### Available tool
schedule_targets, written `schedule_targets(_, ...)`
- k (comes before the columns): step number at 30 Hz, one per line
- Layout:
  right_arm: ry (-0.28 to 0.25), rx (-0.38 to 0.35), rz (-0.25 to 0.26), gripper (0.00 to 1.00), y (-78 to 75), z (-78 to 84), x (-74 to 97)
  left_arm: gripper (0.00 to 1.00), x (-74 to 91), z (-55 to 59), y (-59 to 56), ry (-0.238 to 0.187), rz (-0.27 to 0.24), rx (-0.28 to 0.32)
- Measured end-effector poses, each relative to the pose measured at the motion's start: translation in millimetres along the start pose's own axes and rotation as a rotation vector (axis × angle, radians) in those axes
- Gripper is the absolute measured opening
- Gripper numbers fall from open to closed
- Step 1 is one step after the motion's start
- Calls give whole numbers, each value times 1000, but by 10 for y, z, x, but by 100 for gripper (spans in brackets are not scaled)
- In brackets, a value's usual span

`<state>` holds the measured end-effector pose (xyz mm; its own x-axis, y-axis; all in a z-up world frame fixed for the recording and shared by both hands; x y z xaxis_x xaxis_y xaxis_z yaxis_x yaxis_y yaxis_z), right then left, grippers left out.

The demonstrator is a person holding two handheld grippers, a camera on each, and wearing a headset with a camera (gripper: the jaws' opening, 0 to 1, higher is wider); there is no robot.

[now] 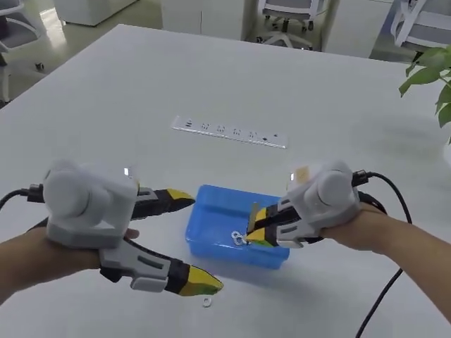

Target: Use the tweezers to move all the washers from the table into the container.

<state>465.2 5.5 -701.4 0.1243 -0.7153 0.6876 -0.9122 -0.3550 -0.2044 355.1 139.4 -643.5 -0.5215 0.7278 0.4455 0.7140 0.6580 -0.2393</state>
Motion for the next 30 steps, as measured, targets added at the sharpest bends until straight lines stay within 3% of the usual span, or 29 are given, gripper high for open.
schedule_targets(5, 3, 3, -6, 10, -12, 23, -21, 83, -91, -60, 59, 7, 23, -15)
schedule_targets(18, 13, 4, -20, 10, -3, 74, -55, 32, -404, -240, 238, 41, 65, -151)
schedule_targets(23, 16, 12, -27, 10, 9, 81, -57, 25, -533, -318, 278, 43, 77, -192)
schedule_targets(30, 15, 18, -33, 10, 14, 96, -57, 16, -665, -331, 271, 67, 91, -239)
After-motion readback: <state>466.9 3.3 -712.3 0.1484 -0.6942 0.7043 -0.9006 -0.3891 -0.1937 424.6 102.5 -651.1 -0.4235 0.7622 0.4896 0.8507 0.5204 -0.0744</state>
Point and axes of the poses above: the centre of the closed fingertips' face, and the gripper's own axes: x roughly backward along the fingers, y roughly to its left, z roughly out of its underside, the point moved 8 cm from there along x, roughly backward along the fingers, and after that the axes turned 11 degrees about x, right-handed, at the moved point
